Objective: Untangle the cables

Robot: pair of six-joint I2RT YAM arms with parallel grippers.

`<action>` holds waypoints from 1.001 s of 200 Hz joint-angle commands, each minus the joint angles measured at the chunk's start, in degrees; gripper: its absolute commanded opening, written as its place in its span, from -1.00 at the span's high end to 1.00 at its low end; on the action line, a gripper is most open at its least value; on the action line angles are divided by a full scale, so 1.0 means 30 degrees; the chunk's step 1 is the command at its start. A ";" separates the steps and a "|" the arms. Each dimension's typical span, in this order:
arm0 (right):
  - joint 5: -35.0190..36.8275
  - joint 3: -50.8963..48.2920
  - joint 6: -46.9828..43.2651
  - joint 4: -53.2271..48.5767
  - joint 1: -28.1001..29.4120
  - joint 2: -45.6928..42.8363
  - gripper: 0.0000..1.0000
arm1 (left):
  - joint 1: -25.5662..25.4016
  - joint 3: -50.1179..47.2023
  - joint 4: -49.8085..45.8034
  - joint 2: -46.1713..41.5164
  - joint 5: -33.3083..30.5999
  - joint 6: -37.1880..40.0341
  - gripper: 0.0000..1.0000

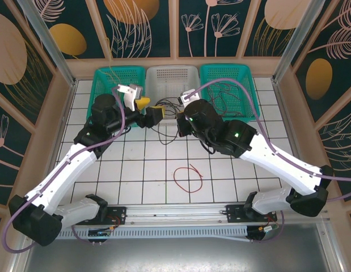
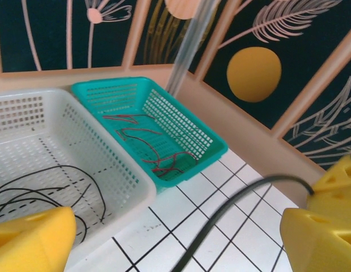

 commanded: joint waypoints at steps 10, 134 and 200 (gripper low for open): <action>-0.0681 0.0968 -0.0546 -0.0224 0.0118 -0.0677 1.00 | 0.0022 -0.0510 0.1491 -0.0441 0.1477 0.0876 -0.64; 0.0142 -0.0734 0.0586 0.0956 -0.0879 -0.1769 -0.15 | 0.0022 0.1443 -0.0684 -0.0730 -0.2599 0.0332 1.00; -0.1700 -0.4152 0.3163 0.5395 -0.1640 -0.1790 -0.81 | 0.0022 0.5151 -0.5313 0.0765 -0.4515 -0.2473 1.00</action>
